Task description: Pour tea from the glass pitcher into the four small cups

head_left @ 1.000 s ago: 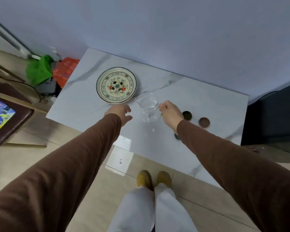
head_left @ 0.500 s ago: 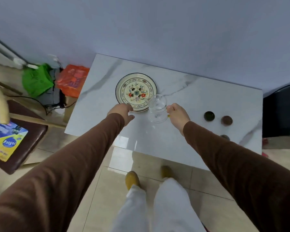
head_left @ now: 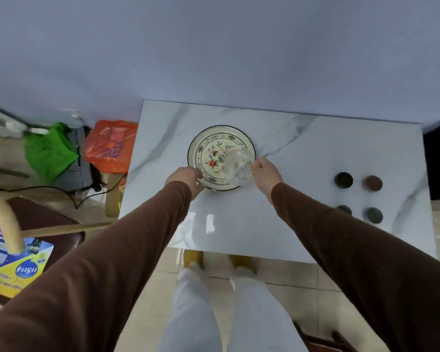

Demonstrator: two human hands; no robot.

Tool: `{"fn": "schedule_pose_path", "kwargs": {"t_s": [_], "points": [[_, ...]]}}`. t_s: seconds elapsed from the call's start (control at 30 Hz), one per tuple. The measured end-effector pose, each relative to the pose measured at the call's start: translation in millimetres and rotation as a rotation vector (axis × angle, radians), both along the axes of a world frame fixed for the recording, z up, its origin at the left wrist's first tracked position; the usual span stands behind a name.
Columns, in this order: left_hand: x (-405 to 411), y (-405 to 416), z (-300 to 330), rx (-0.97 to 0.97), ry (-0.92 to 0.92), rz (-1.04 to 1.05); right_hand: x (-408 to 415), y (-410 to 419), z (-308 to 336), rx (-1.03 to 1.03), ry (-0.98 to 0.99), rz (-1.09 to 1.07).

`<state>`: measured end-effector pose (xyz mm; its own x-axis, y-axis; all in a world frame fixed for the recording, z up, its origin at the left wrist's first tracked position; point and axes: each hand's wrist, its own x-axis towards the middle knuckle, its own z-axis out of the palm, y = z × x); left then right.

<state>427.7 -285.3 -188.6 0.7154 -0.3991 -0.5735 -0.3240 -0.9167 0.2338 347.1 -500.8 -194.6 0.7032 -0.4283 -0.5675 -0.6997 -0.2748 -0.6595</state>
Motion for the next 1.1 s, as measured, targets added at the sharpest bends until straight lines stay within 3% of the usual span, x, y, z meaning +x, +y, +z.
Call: {"fn": "schedule_pose_path", "kwargs": {"t_s": [0.5, 1.1], "points": [[77, 0, -86, -0.022, 0.039, -0.165, 69, 10, -107, -0.022, 0.024, -0.129], [73, -16, -87, -0.010, 0.070, -0.186, 63, -5, -122, -0.125, 0.092, 0.038]]}}
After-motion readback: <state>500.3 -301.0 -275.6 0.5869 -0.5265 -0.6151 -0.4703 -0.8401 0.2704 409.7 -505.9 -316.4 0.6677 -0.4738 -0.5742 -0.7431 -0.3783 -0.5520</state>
